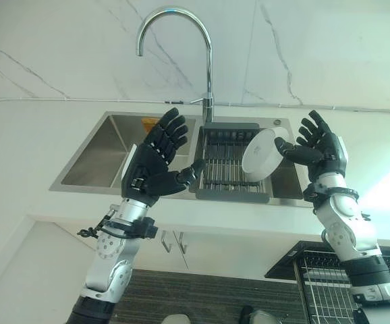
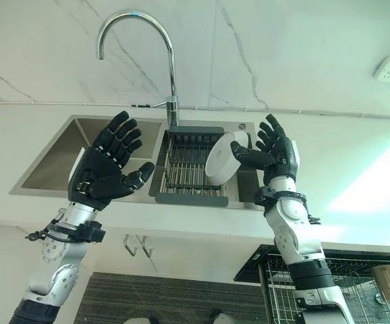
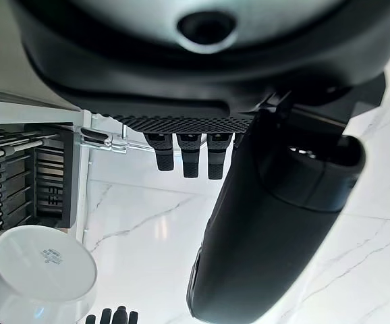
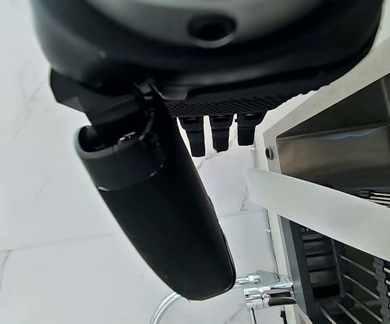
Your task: Place the dishes in the dishwasher.
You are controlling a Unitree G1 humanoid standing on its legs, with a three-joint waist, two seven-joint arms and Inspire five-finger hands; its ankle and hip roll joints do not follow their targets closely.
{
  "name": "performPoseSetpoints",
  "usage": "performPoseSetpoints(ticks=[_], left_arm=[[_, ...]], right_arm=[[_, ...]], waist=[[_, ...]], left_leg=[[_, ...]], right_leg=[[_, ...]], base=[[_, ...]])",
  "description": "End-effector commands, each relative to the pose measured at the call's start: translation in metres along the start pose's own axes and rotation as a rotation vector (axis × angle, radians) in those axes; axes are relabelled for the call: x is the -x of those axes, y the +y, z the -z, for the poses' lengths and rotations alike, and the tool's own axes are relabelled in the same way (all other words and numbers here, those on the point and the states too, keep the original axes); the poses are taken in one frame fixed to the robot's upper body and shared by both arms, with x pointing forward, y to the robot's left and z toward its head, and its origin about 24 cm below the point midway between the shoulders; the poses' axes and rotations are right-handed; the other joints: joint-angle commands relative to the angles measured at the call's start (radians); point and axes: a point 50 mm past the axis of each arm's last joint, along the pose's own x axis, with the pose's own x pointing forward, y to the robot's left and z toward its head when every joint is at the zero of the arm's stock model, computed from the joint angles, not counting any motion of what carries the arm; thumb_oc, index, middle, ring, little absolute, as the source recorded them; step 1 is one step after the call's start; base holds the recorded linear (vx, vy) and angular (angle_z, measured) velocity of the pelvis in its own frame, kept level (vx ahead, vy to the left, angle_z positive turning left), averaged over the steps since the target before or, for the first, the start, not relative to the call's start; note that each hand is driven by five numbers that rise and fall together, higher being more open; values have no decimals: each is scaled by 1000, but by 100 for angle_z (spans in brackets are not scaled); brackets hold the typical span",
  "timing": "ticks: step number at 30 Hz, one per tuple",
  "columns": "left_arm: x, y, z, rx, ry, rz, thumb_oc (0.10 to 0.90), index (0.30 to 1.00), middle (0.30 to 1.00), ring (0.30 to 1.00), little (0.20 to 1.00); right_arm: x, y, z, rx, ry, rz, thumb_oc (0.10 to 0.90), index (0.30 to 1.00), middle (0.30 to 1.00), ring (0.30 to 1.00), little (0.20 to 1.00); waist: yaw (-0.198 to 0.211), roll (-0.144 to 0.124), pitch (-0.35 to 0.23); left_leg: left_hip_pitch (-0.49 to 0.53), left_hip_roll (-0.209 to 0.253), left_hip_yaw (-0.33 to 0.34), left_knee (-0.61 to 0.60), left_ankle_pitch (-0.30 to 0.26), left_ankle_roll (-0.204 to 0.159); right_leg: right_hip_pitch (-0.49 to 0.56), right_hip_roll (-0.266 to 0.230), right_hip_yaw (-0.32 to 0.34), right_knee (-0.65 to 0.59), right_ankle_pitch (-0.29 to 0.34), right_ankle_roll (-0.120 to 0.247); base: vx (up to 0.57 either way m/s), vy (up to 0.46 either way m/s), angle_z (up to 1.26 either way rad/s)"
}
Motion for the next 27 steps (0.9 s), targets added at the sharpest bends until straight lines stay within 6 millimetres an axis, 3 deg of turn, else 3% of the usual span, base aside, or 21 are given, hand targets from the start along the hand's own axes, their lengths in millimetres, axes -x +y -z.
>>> performPoseSetpoints(ticks=[1,6,27], left_arm=[[-19,-8,-40,-72,-216,93,800,900,900,900,900],[-19,-7,-38,-67,-205,97,800,900,900,900,900],[-20,-7,-36,-67,-184,86,800,900,900,900,900]], right_arm=[[-19,11,-55,-198,-203,-54,800,900,900,900,900],[-21,11,-29,-373,-48,-74,800,900,900,900,900],[-24,6,-22,-392,15,-23,800,900,900,900,900]], waist=[[-7,-26,-60],[1,-28,-60],[6,-31,-56]], left_leg=[[20,-12,14,62,-120,43],[19,-13,14,62,-119,44],[16,-13,18,62,-113,47]], right_leg=[[108,-25,28,-50,-57,90],[114,-27,22,-50,-60,91],[126,-22,30,-50,-69,87]], base=[[0,0,0],[0,0,0],[0,0,0]])
